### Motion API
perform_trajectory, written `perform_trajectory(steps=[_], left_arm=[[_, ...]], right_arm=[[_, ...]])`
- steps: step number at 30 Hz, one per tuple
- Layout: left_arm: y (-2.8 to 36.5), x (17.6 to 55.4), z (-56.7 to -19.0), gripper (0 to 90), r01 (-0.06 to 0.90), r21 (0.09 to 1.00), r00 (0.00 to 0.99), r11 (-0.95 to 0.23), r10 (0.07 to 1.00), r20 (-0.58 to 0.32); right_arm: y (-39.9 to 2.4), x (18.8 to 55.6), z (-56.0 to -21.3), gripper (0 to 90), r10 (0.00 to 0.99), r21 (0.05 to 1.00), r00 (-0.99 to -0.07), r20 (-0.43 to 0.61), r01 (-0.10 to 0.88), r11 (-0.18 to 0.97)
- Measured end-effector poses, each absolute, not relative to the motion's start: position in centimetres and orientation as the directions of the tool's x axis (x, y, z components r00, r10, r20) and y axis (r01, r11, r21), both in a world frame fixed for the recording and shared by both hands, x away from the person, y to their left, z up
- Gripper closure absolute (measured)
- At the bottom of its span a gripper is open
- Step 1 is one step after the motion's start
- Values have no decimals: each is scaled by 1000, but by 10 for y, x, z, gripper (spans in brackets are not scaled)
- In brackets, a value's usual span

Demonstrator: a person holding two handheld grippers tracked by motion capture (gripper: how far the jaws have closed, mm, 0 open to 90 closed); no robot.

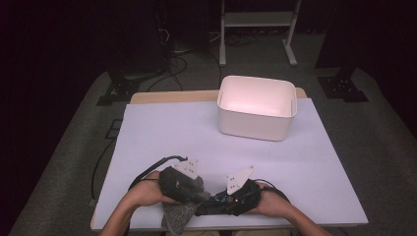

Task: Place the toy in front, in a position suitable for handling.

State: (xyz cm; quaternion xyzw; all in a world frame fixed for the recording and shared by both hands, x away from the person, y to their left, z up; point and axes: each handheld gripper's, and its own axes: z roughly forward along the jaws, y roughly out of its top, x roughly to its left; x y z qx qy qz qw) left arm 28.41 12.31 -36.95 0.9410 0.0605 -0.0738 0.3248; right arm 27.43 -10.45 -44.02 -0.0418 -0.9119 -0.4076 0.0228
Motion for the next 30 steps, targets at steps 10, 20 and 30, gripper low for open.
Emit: perform_trajectory(steps=[10,20,30], left_arm=[[113,294,-358,742,150,603,988,-783,97,-119],[101,310,-357,738,152,560,988,-815,133,-75],[95,314,-366,736,165,532,986,-830,135,-95]], right_arm=[[-119,282,-427,617,111,756,-993,-35,47,653],[-131,294,-428,619,171,764,-984,-55,68,641],[-149,294,-438,564,200,783,-980,-14,113,611]])
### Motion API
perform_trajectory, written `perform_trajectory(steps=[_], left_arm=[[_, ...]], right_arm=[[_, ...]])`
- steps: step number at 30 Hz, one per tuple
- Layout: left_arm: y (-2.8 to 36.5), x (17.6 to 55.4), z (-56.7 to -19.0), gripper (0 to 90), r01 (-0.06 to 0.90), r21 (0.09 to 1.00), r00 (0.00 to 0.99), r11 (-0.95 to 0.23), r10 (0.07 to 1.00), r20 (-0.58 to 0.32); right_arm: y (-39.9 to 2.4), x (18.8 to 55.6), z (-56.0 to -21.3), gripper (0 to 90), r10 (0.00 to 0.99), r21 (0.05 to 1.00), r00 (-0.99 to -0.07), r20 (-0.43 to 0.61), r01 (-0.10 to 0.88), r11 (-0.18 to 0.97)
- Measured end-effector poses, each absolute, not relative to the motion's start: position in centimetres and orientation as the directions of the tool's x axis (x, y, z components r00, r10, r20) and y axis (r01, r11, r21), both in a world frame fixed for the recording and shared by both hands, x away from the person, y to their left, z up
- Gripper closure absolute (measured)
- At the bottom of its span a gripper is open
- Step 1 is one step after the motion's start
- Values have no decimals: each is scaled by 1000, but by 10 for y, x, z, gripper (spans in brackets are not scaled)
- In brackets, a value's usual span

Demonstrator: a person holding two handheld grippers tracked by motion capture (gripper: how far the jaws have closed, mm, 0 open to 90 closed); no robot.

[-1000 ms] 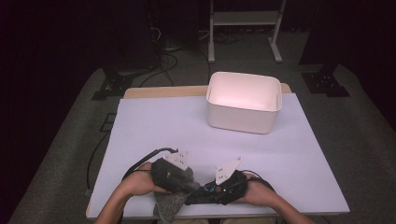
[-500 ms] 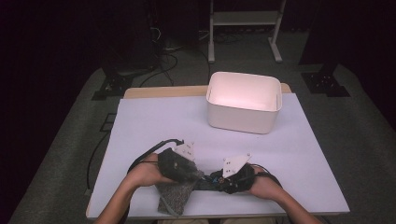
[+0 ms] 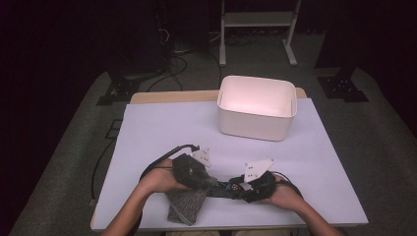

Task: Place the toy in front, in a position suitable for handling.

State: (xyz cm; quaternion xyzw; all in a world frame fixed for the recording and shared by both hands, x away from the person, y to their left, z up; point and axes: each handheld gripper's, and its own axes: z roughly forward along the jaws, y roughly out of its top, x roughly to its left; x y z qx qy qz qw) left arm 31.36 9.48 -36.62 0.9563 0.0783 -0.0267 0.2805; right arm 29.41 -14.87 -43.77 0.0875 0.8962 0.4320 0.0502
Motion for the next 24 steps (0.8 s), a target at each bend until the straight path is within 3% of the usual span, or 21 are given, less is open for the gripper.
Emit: perform_trajectory(steps=[3,8,19,24], left_arm=[[94,313,-366,736,165,535,986,-829,137,-92],[88,313,-364,793,128,521,992,-844,111,-63],[29,312,-365,793,26,510,999,-860,3,-46],[37,312,-366,790,39,518,998,-855,10,-60]], right_arm=[[-157,292,-441,644,199,789,-980,11,130,600],[-156,291,-442,654,194,790,-981,14,129,599],[-154,290,-446,646,209,799,-978,16,138,585],[-155,290,-446,647,209,798,-978,20,141,585]])
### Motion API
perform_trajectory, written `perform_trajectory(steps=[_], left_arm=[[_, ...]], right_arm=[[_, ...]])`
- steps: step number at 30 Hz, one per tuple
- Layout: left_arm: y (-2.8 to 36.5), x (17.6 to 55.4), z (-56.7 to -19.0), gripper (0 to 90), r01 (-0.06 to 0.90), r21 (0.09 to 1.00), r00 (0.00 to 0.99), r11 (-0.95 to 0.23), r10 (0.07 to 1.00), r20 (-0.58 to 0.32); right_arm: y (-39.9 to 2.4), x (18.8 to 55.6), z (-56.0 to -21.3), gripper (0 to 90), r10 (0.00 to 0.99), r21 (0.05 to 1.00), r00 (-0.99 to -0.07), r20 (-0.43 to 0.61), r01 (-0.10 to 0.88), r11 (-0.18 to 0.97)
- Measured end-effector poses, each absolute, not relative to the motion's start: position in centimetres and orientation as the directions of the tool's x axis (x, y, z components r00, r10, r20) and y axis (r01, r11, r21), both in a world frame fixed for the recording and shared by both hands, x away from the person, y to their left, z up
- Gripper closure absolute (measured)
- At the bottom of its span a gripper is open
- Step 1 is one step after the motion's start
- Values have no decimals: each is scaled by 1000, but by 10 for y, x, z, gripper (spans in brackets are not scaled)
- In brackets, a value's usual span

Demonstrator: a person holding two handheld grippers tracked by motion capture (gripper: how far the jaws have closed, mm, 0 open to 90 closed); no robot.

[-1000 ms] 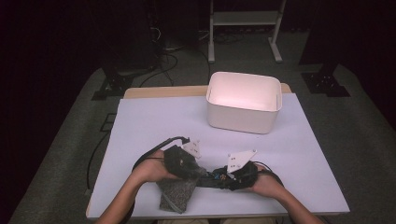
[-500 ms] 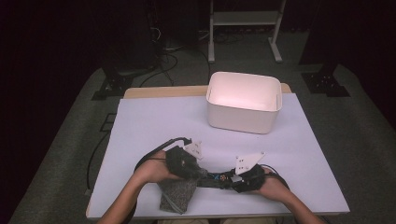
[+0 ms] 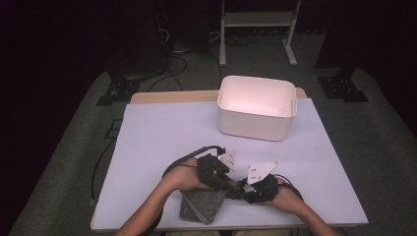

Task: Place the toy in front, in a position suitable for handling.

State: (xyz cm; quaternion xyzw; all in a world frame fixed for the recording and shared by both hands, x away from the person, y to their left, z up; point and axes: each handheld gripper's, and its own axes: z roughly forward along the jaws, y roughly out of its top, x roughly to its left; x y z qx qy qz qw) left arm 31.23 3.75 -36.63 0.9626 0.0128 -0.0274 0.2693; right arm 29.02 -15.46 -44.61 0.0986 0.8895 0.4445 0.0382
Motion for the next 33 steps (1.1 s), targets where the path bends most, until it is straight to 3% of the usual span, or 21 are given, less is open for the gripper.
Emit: perform_trajectory(steps=[13,25,33], left_arm=[[107,312,-366,775,150,546,989,-825,132,-72],[144,313,-364,765,220,562,972,-797,225,-61],[136,307,-365,765,198,557,979,-806,190,-72]], right_arm=[[-155,290,-447,648,208,792,-978,15,139,594],[-159,289,-448,644,223,799,-974,31,158,580],[-165,286,-445,661,225,802,-974,29,157,576]])
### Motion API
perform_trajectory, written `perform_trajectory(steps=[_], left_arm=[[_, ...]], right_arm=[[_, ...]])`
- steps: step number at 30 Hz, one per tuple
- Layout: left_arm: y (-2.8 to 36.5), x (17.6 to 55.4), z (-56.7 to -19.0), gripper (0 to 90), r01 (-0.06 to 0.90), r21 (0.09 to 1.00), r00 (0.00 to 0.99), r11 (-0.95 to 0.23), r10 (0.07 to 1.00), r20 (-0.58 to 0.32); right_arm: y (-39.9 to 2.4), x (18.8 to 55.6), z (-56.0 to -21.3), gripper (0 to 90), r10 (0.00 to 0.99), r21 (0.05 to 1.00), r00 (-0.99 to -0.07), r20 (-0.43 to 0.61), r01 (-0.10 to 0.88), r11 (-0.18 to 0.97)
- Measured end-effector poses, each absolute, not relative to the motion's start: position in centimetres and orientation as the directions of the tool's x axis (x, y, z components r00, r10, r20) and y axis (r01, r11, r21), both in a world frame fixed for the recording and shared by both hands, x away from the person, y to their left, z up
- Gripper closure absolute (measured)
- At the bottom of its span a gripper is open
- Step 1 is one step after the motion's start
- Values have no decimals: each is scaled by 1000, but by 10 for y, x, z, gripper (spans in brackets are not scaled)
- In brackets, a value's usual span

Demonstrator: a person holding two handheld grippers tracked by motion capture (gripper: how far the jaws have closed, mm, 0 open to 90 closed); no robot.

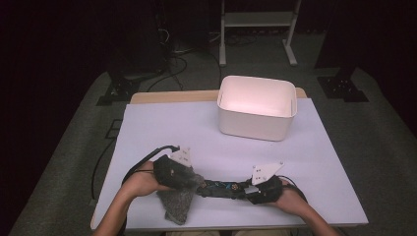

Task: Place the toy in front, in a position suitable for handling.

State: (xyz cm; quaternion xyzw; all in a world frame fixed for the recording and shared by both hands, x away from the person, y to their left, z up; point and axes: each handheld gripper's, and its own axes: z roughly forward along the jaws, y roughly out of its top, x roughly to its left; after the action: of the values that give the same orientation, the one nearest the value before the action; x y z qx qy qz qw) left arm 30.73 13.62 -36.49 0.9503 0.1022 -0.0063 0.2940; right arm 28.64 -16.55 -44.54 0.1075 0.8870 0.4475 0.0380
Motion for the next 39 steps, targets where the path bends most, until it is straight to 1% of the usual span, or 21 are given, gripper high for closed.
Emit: perform_trajectory(steps=[3,12,17,18,19,24,35,39], left_arm=[[130,307,-367,765,181,550,983,-816,173,-66],[106,310,-366,765,149,553,989,-820,129,-75],[86,311,-366,766,117,553,993,-825,93,-72],[76,311,-366,765,96,548,995,-831,71,-67],[76,311,-366,765,96,548,995,-831,71,-67],[43,311,-367,766,38,532,998,-846,9,-57],[15,311,-367,777,1,540,998,-841,-36,-58],[12,312,-368,777,-2,543,997,-840,-45,-65]], right_arm=[[-166,285,-445,678,226,800,-974,24,154,580],[-166,286,-447,681,237,804,-971,40,172,569],[-165,286,-447,681,241,806,-970,44,177,565],[-165,286,-447,680,239,807,-970,42,174,565],[-165,285,-447,680,239,805,-970,42,175,566],[-164,285,-447,679,238,806,-971,37,170,567],[-164,286,-448,676,239,812,-969,55,182,554],[-164,286,-449,673,239,814,-969,59,186,550]])
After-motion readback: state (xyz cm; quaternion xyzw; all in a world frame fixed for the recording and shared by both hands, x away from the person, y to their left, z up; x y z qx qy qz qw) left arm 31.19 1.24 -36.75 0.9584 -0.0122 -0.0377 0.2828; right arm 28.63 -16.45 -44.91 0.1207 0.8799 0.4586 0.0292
